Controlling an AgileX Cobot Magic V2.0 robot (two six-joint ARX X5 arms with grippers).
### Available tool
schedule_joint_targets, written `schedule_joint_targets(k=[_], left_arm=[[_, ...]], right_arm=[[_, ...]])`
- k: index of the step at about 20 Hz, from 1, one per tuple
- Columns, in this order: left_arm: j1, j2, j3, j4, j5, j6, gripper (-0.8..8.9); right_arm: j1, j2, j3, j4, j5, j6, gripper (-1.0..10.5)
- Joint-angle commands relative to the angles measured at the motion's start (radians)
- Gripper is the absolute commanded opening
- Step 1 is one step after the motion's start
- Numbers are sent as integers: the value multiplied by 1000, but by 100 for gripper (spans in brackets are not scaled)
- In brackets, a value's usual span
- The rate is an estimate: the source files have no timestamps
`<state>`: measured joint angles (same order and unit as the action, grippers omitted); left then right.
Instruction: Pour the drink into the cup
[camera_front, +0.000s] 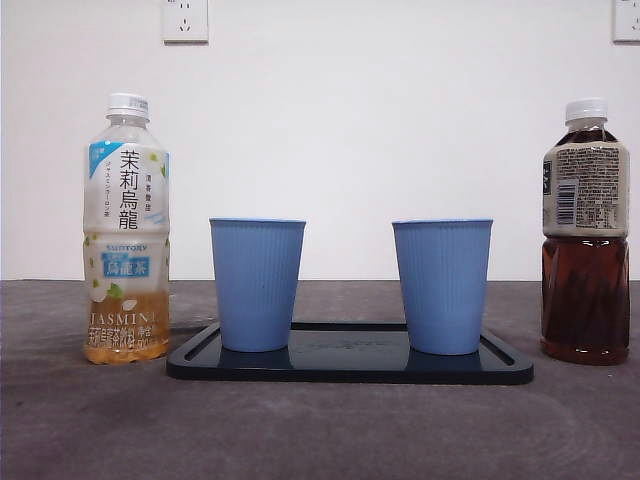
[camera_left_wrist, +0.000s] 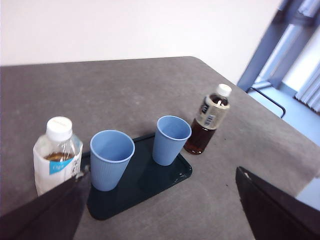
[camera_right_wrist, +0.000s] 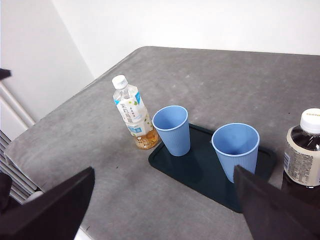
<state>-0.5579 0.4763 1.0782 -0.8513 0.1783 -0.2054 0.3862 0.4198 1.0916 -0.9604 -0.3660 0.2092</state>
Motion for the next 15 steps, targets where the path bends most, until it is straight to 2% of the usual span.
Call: schedule_joint_targets(k=[1,6,8,9,12,13,15], left_arm=[[-6,7,39,0,6,97,468],[-6,7,41,5,6,96,464],[-6,7,41,5,6,97,434],[-6,7,41,4,6,96,367],[-6,7,41,-15,5,98,-14],[-6,8,41,-18,5,98,24],[-5,8,41,-23,5,93,21]], right_arm=[[5,3,20,10,-1,-12,490],[5,3,20,11,2,-12,491],[5,3,20,11,2,-11,487],[5,3,20,11,2,-11,451],[5,3,20,10,2,-12,32],[5,3,20,10,4,-13,7],[5,3,20,10,10,-11,13]])
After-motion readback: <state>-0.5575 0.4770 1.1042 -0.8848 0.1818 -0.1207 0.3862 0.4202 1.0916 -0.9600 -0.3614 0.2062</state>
